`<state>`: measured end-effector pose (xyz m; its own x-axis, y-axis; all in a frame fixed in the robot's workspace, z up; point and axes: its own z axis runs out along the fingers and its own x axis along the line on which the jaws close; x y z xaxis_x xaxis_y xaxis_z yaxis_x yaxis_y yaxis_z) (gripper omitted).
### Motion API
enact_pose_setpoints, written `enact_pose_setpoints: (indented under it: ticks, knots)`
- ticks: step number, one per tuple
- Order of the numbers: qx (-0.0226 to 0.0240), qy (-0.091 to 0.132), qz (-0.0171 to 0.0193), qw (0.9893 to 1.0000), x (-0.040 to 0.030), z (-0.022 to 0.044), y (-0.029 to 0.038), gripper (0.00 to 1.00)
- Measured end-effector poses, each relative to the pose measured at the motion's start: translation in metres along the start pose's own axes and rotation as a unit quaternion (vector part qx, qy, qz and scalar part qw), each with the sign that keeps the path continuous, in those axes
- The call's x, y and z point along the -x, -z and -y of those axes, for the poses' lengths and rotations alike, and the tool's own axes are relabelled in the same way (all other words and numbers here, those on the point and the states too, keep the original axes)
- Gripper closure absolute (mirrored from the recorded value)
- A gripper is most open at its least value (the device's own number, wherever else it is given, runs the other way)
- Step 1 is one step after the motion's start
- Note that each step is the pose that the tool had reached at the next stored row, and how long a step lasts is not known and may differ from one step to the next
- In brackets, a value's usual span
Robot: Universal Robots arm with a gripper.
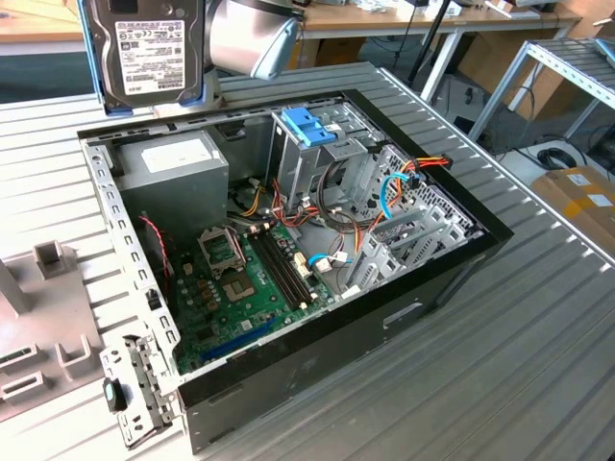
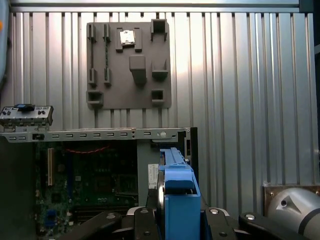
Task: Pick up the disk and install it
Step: 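Pick up the disk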
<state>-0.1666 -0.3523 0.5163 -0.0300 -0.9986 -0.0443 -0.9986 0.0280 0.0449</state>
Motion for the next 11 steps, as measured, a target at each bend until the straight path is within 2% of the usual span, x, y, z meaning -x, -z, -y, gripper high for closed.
enact_pose_setpoints:
  ticks: [6,11]
  knots:
    - [0.0,0.0,0.0,1.0,0.0001,0.0037,0.0001,0.63]
    - [0.0,0.0,0.0,1.0,-0.0011,0.0041,0.0001,0.63]
